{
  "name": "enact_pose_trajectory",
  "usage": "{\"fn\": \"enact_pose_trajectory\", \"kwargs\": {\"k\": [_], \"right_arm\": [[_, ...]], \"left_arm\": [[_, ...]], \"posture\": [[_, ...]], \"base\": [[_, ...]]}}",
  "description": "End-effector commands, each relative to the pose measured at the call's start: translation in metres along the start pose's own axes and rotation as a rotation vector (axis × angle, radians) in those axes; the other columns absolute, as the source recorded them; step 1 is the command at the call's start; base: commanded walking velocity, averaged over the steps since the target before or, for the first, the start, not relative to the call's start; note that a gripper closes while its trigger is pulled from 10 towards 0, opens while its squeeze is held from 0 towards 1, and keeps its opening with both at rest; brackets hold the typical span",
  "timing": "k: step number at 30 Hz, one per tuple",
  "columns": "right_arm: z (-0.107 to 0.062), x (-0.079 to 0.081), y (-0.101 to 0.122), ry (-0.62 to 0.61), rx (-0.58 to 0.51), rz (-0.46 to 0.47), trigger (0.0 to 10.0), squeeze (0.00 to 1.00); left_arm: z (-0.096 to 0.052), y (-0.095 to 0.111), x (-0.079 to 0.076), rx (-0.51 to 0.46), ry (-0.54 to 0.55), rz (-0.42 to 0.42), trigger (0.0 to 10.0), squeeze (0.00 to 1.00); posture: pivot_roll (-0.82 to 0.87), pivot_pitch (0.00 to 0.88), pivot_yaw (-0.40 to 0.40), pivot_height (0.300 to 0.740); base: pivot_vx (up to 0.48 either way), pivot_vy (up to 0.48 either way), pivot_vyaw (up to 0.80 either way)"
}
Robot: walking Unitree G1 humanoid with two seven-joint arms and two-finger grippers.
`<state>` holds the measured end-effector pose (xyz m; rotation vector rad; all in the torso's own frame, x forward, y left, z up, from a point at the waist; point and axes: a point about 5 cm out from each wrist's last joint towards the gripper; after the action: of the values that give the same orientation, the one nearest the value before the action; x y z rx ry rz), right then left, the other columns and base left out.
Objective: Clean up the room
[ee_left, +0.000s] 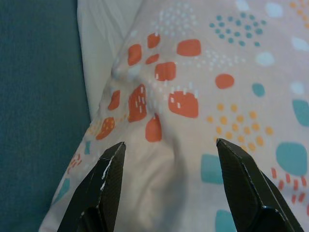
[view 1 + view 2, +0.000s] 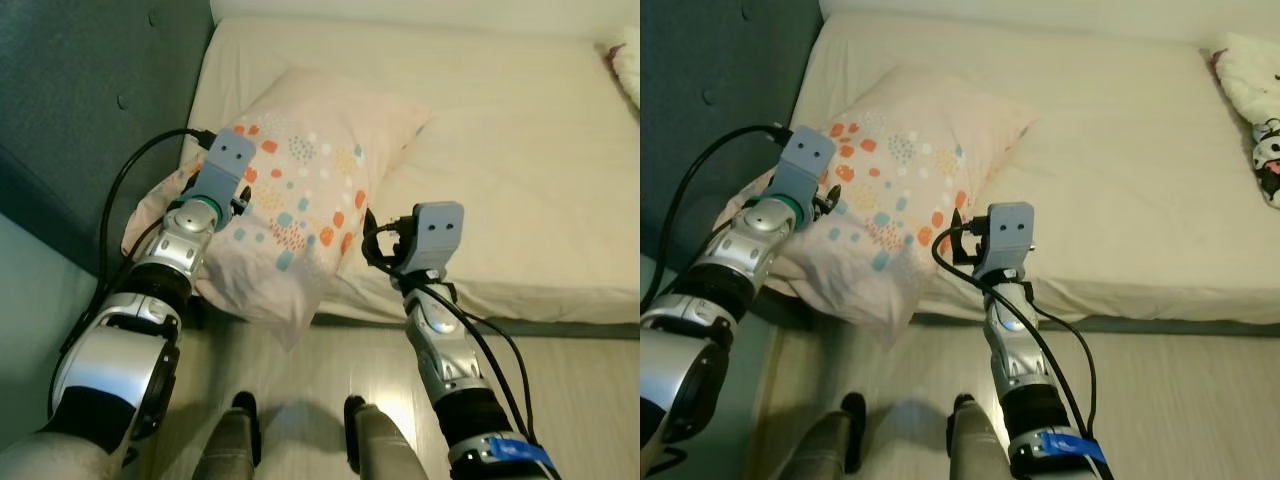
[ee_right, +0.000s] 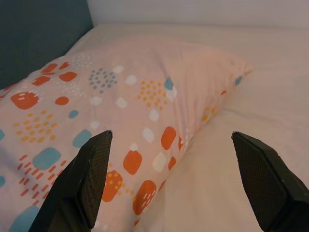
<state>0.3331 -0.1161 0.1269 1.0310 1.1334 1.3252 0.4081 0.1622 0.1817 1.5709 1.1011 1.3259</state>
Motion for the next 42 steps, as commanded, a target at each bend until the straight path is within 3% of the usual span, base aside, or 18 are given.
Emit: {"fn": "enact_pose_trajectory", "kwargs": {"k": [1, 3, 5, 10, 15, 19, 22, 33, 42], "right_arm": [[-0.004, -0.003, -0.007, -0.023, 0.034, 0.020, 10.0, 0.00], [-0.003, -0.004, -0.003, -0.029, 0.021, 0.037, 10.0, 0.00], [0.001, -0.007, 0.015, -0.024, -0.053, 0.037, 10.0, 0.00], [0.006, -0.010, 0.039, -0.016, -0.141, 0.033, 10.0, 0.00], [0.002, -0.009, 0.082, 0.014, -0.314, 0.027, 10.0, 0.00], [0.000, -0.008, 0.094, 0.027, -0.347, 0.027, 10.0, 0.00], [0.000, -0.005, 0.109, 0.049, -0.381, 0.038, 10.0, 0.00], [-0.002, 0.002, 0.110, 0.084, -0.367, 0.074, 10.0, 0.00], [0.001, -0.005, 0.111, 0.066, -0.355, 0.052, 10.0, 0.00]], "left_arm": [[0.000, 0.001, -0.002, -0.008, -0.015, -0.029, 10.0, 0.00], [0.000, 0.007, 0.000, -0.049, -0.022, -0.057, 10.0, 0.00], [-0.009, 0.023, 0.005, -0.187, -0.033, -0.133, 10.0, 0.00], [-0.025, 0.038, 0.012, -0.311, -0.039, -0.188, 10.0, 0.00], [-0.067, 0.070, 0.019, -0.494, -0.066, -0.233, 10.0, 0.00], [-0.083, 0.086, 0.021, -0.551, -0.081, -0.246, 10.0, 0.00], [-0.105, 0.103, 0.020, -0.624, -0.102, -0.192, 10.0, 0.00], [-0.114, 0.105, 0.017, -0.623, -0.097, -0.194, 10.0, 0.00], [-0.117, 0.110, 0.019, -0.628, -0.083, -0.193, 10.0, 0.00]], "posture": [[-0.06, 0.269, 0.036, 0.740], [-0.05, 0.271, 0.033, 0.740], [-0.04, 0.273, 0.026, 0.740], [-0.03, 0.262, 0.018, 0.740], [-0.01, 0.229, 0.008, 0.740], [-0.01, 0.216, 0.010, 0.740], [-0.01, 0.192, 0.006, 0.740], [-0.02, 0.158, -0.001, 0.740], [-0.02, 0.146, 0.001, 0.740]], "base": [[0.000, 0.000, 0.00], [0.000, 0.000, 0.00], [0.000, 0.000, 0.00], [0.000, 0.000, 0.00], [0.000, 0.000, 0.00], [0.000, 0.000, 0.00], [0.000, 0.000, 0.00], [0.000, 0.000, 0.00], [0.181, 0.000, 0.00]]}}
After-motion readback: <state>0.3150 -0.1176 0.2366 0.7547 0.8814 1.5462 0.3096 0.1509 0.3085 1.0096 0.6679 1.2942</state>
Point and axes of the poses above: a point about 5 cm out from each wrist's last joint towards the gripper, its own z axis pointing out of the wrist towards the gripper, its own y axis along the axis of the wrist's last joint, x = y × z, and after that the axes turned 4 degrees about -z, right-handed
